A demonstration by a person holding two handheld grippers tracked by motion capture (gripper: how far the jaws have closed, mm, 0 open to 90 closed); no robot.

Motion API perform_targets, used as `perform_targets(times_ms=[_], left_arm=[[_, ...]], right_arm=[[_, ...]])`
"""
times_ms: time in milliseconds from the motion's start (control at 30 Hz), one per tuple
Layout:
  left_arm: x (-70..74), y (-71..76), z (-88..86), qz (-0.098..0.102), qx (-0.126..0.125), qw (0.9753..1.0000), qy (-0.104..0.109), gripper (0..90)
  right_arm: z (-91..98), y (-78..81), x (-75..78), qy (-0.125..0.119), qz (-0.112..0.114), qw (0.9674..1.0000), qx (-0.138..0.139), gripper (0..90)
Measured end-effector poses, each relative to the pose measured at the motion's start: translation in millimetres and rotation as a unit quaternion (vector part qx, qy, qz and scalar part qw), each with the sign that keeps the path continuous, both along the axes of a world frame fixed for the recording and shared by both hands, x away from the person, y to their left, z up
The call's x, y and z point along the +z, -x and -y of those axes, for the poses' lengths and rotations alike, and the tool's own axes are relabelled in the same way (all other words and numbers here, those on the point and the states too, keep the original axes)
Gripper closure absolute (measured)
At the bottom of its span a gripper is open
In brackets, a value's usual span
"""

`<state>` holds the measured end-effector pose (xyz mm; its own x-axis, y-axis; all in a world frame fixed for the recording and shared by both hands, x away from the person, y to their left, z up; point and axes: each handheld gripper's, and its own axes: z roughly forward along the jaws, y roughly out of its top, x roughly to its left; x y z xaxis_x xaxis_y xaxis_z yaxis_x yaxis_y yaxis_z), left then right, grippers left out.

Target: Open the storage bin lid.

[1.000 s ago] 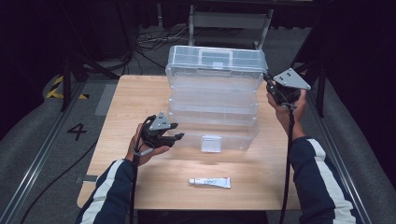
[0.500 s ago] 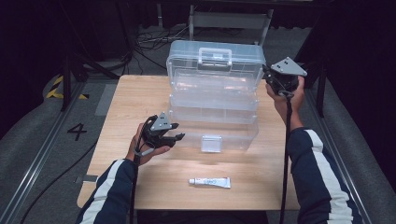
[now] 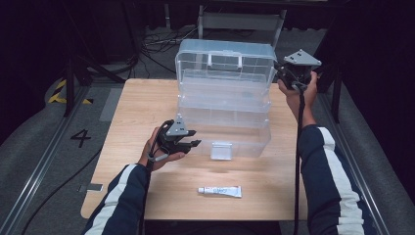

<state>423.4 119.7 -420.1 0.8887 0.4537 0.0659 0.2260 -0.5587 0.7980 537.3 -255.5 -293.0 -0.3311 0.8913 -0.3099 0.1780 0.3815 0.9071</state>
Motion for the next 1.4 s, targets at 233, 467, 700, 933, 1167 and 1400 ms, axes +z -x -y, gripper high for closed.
perform_targets(times_ms=[233,467,700,933,1167,1400], left_arm=[[-2.1,-4.3,3.8,-0.012,-0.022,0.9996,-0.009,63.3],[-5.3,-7.0,7.8,-0.021,-0.031,0.9989,-0.026,64.9],[-4.7,-6.9,7.9,-0.01,-0.039,0.9981,-0.046,67.0],[-3.4,-5.2,6.7,-0.008,-0.05,0.9969,-0.06,70.9],[-2.8,-3.2,0.5,-0.012,-0.064,0.9958,-0.063,72.6],[-2.2,2.0,-5.2,-0.015,-0.074,0.995,-0.066,73.5]], right_arm=[[2.1,-13.0,0.7,-0.014,-0.011,0.9998,0.002,85.5],[3.0,-24.9,0.5,-0.023,-0.018,0.9996,0.0,85.5],[3.9,-37.8,1.4,-0.026,-0.033,0.9991,0.0,85.4],[0.9,-48.8,0.8,-0.019,-0.044,0.9988,-0.001,85.2],[-1.6,-55.3,5.1,-0.015,-0.074,0.9972,0.002,85.0],[-5.0,-60.8,5.9,0.0,-0.096,0.9953,0.006,84.4]])
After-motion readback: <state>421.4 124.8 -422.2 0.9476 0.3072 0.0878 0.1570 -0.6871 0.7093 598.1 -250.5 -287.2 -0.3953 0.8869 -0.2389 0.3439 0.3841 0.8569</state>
